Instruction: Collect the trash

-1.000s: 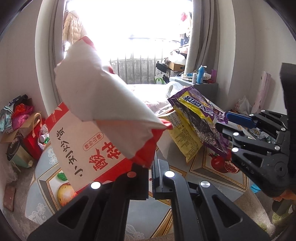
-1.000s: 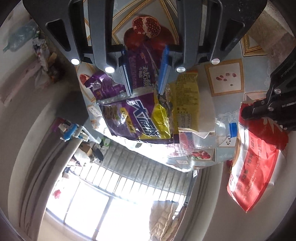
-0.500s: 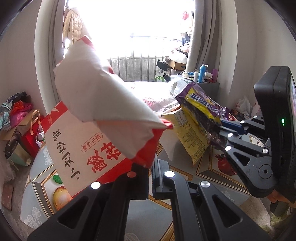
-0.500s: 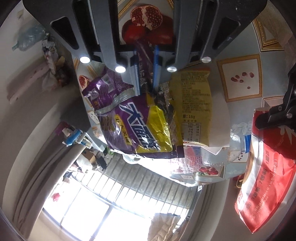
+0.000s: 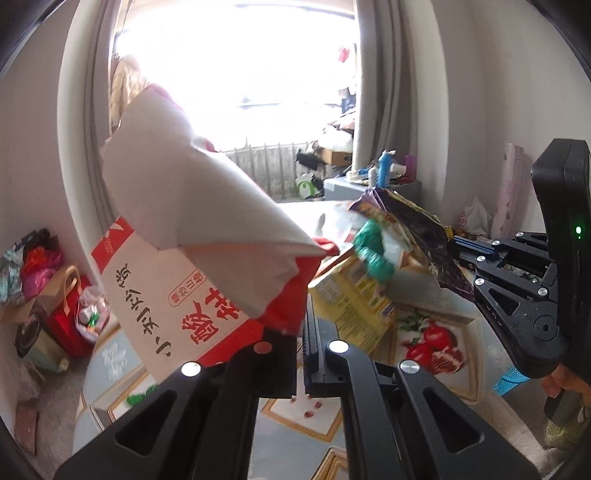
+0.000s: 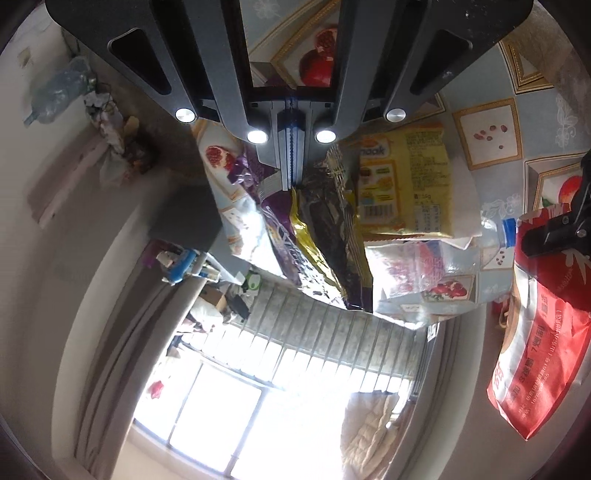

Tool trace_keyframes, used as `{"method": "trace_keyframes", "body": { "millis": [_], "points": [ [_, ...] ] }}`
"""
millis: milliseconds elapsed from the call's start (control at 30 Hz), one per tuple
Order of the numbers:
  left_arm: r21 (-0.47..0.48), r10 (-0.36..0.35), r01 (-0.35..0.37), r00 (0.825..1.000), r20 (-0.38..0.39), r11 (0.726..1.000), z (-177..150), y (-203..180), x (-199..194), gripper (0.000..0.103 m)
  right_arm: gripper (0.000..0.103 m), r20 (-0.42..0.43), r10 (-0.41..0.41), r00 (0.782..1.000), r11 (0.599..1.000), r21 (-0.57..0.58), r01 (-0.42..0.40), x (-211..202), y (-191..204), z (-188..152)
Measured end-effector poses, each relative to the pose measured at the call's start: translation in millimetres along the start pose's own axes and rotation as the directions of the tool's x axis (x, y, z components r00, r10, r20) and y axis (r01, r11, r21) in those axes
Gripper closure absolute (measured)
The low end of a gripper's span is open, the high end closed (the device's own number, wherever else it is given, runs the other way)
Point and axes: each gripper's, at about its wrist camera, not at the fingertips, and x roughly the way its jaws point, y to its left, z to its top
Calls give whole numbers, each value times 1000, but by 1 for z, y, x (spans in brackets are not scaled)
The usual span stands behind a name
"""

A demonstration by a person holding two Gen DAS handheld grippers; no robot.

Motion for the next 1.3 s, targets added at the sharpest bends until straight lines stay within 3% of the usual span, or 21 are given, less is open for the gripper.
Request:
{"method": "trace_keyframes", "body": {
  "millis": [200, 300, 400, 467, 600, 667, 733, 833, 867, 933, 967, 1000, 1033, 1067, 1200, 1233, 1300],
  "points": [
    [78, -152, 145, 985, 82, 986, 40, -34, -12, 101, 103, 24, -86, 996, 987, 139, 82, -23, -63, -4],
    [109, -273, 263, 957, 97, 959, 61, -59, -11, 101, 103, 16, -132, 991, 972, 198, 127, -32, -89, -13],
    [143, -397, 385, 915, 68, 912, 75, -95, 1, 101, 103, -4, -178, 984, 946, 275, 172, -42, -117, -28],
    [155, -474, 466, 880, 16, 871, 81, -124, 14, 101, 103, -23, -216, 976, 921, 327, 212, -49, -140, -41],
    [148, -604, 612, 791, -99, 777, 88, -186, 43, 101, 103, -80, -279, 957, 865, 413, 287, -56, -186, -71],
    [135, -665, 682, 732, -150, 719, 91, -218, 57, 101, 103, -117, -298, 947, 837, 445, 318, -57, -206, -87],
    [118, -701, 727, 684, -200, 676, 92, -249, 72, 101, 103, -170, -310, 935, 804, 479, 353, -54, -230, -109],
    [74, -743, 793, 595, -305, 605, 86, -297, 98, 101, 103, -238, -300, 924, 759, 526, 383, -45, -255, -142],
    [48, -753, 813, 558, -348, 580, 84, -314, 111, 101, 103, -265, -287, 921, 741, 548, 389, -40, -264, -155],
    [13, -748, 829, 511, -422, 559, 75, -346, 132, 101, 103, -299, -258, 919, 711, 585, 390, -28, -280, -177],
    [-5, -746, 840, 480, -461, 543, 68, -363, 141, 101, 103, -315, -232, 920, 691, 612, 384, -21, -288, -190],
    [-17, -733, 841, 461, -500, 541, 61, -379, 152, 101, 103, -330, -206, 921, 669, 639, 378, -14, -296, -203],
    [-14, -713, 836, 460, -530, 549, 56, -396, 161, 101, 103, -340, -164, 926, 642, 676, 362, -4, -305, -218],
    [-9, -698, 840, 445, -561, 542, 47, -410, 169, 101, 103, -350, -124, 929, 613, 709, 348, 5, -314, -233],
    [-48, -638, 844, 365, -679, 534, 18, -466, 207, 101, 103, -339, 14, 941, 494, 820, 288, 37, -340, -281],
    [-40, -613, 845, 353, -707, 534, 8, -480, 214, 100, 103, -326, 58, 944, 448, 853, 267, 48, -347, -296],
    [14, -549, 827, 386, -741, 562, -8, -495, 231, 97, 103, -317, 90, 944, 390, 883, 259, 61, -358, -313]
  ]
}}
